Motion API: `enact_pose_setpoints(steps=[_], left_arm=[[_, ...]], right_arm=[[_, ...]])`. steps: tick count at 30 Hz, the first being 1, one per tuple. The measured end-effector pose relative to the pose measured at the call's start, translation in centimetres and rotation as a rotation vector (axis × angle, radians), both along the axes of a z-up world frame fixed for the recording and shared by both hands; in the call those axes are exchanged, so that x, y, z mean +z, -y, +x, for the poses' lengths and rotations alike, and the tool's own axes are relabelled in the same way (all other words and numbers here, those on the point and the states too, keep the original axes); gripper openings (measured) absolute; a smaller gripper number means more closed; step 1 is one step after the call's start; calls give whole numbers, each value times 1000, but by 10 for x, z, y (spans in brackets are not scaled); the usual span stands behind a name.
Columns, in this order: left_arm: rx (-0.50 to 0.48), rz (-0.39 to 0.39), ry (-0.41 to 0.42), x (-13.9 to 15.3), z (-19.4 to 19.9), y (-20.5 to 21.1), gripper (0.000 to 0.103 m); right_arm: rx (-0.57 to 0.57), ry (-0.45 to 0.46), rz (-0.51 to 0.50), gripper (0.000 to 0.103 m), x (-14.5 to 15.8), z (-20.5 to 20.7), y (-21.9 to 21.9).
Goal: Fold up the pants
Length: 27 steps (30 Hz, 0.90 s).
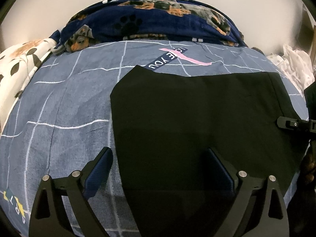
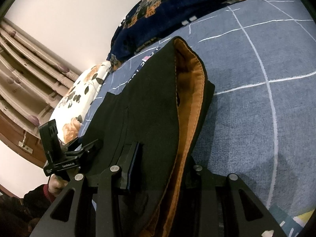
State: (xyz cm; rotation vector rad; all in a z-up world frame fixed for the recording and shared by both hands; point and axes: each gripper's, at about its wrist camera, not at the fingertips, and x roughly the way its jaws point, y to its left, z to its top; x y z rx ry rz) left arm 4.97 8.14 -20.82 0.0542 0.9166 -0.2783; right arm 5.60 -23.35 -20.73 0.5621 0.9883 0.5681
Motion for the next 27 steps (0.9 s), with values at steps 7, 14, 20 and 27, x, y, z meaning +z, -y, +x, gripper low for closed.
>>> enact_pose_setpoints(steps=[7, 14, 20, 27], left_arm=[[2, -7, 0, -1, 0, 0, 95], [5, -16, -12, -2, 1, -1, 96], [-8, 10, 7, -1, 0, 1, 96], [-12, 19, 6, 1, 0, 4, 96]], right_arm=[[-9, -21, 12, 29, 0, 3, -2], [-8, -23, 6, 29, 1, 2, -1], [-9, -8, -3, 29, 1, 2, -2], [-13, -2, 17, 29, -1, 0, -1]])
